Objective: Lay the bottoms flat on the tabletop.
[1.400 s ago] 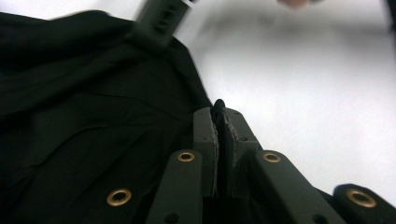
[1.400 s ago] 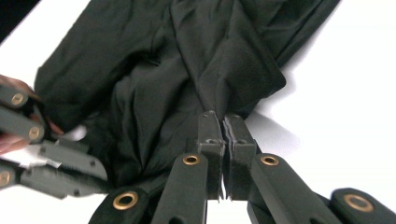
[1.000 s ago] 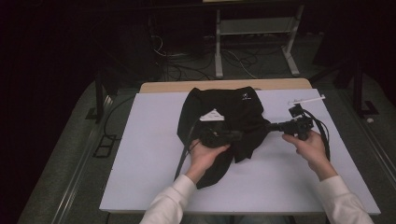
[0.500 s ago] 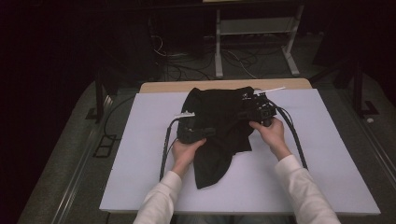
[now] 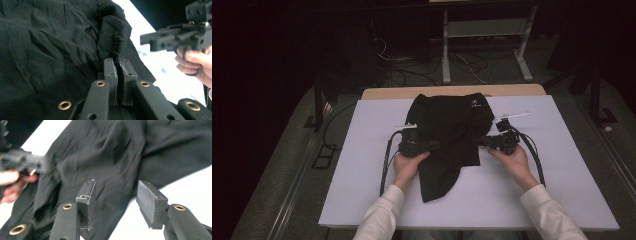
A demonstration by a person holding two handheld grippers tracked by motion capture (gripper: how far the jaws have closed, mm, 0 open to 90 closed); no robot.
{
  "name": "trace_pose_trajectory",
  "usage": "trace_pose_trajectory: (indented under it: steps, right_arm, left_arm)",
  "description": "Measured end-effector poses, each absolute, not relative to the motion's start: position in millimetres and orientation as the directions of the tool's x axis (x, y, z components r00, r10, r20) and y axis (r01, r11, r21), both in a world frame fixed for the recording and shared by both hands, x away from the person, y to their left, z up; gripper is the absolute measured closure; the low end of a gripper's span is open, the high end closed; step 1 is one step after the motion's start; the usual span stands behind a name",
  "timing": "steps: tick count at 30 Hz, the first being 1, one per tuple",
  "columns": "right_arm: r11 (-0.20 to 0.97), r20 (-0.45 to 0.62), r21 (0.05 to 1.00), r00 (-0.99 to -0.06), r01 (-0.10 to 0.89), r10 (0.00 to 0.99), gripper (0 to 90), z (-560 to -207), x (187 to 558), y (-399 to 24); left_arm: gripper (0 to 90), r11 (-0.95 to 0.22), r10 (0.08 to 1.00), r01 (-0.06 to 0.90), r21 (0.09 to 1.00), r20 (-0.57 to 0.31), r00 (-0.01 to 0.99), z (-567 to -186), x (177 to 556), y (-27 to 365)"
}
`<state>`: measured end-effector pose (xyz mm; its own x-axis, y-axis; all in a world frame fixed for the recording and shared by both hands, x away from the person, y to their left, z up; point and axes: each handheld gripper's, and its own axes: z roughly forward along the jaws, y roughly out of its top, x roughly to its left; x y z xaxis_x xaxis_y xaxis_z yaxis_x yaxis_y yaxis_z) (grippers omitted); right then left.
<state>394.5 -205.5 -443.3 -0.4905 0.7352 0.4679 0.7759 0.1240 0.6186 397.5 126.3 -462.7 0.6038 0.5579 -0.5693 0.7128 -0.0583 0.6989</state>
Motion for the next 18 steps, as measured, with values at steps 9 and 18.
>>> trace_pose_trajectory:
  steps: [9,18]
  right_arm:
    - [0.175,0.468,0.583,-0.504,0.794,0.726,50.5,-449.6,372.9,-205.8]
    - [0.166,0.476,0.593,-0.51,0.788,0.717,64.3,-462.7,373.3,-193.0]
  left_arm:
    - [84.6,-0.07,0.566,0.732,0.677,-0.577,0.588,-469.3,394.7,130.3]
    - [84.8,-0.08,0.554,0.745,0.662,-0.592,0.586,-473.9,394.9,130.0]
